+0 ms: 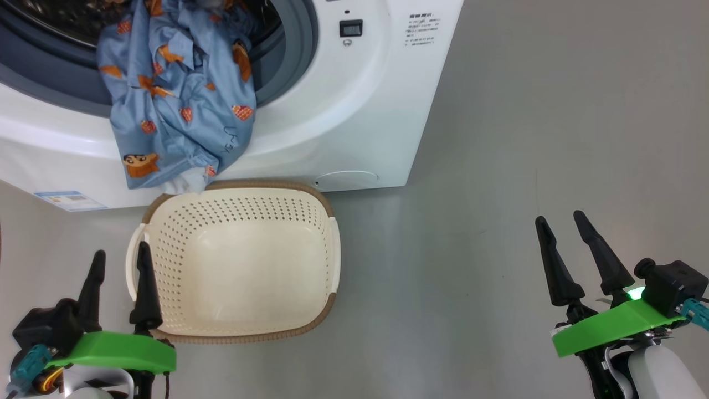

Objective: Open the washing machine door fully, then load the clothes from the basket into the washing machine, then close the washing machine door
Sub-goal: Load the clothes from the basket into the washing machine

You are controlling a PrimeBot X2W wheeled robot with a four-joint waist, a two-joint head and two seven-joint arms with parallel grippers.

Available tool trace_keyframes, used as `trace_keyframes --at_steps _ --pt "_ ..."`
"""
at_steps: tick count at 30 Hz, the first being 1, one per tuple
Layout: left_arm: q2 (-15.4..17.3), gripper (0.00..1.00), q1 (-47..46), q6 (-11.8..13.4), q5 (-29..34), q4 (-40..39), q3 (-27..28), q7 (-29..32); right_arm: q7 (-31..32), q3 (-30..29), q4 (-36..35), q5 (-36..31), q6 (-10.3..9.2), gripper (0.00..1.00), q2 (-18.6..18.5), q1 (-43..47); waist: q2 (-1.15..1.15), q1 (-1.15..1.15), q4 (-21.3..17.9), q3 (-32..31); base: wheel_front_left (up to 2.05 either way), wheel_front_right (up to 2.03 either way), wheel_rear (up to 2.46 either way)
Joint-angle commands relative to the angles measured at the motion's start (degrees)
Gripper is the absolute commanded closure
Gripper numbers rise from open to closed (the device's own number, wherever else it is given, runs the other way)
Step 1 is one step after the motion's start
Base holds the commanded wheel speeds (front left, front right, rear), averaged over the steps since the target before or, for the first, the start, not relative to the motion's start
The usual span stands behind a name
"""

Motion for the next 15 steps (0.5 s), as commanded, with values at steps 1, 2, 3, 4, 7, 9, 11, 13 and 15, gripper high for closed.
trace_keyframes --at_steps 1,2,3,4,7,9,11,13,15 --pt "1.32 0.00 -0.35 -0.09 0.24 -1.13 1.87 -0.33 -0.27 1.07 -1.44 0.03 0.09 0.00 -0.28 0.64 0.00 0.00 0.03 0.30 0.00 0.00 0.00" --pt "1.36 0.00 -0.47 -0.09 0.13 -1.04 1.88 -0.33 -0.27 1.04 -1.47 0.02 0.09 0.00 -0.23 0.61 0.00 0.00 0.05 0.42 0.00 0.00 0.00" --pt "1.37 0.00 -0.59 -0.09 0.01 -0.94 1.89 -0.33 -0.27 0.99 -1.51 0.00 0.09 0.00 -0.19 0.59 0.00 0.00 0.08 0.54 0.00 0.00 0.00" --pt "1.38 0.00 -0.71 -0.09 -0.13 -0.81 1.84 -0.33 -0.27 0.93 -1.56 -0.01 0.09 0.00 -0.16 0.57 0.00 0.00 0.12 0.68 0.00 0.00 0.00" --pt "1.60 0.00 -1.89 -0.09 -0.69 0.62 0.47 -0.33 -0.27 0.73 -1.83 -0.10 0.09 0.00 -0.02 0.28 0.00 0.00 0.24 1.68 0.00 0.00 0.00" --pt "1.95 0.00 -3.12 -0.09 -1.13 2.11 -0.45 -0.33 -0.27 0.73 -2.02 -0.21 0.09 0.00 0.09 -0.03 0.00 0.00 0.25 2.38 0.00 0.00 0.00" --pt "2.20 0.00 -3.90 -0.09 -1.27 2.96 -1.03 -0.33 -0.27 0.76 -2.11 -0.27 0.09 0.00 0.13 -0.23 0.00 0.00 0.21 2.80 0.00 0.00 0.00" --pt "2.66 0.00 -5.65 -0.09 -1.61 5.08 -2.36 -0.33 -0.27 0.77 -2.24 -0.39 0.09 0.00 0.19 -0.58 0.00 0.00 0.14 3.62 0.00 0.00 0.00" --pt "3.24 0.00 -7.73 -0.09 -1.91 7.31 -3.71 -0.33 -0.27 0.81 -2.30 -0.49 0.09 0.00 0.23 -0.93 0.00 0.00 -0.03 4.59 0.00 0.00 0.00"
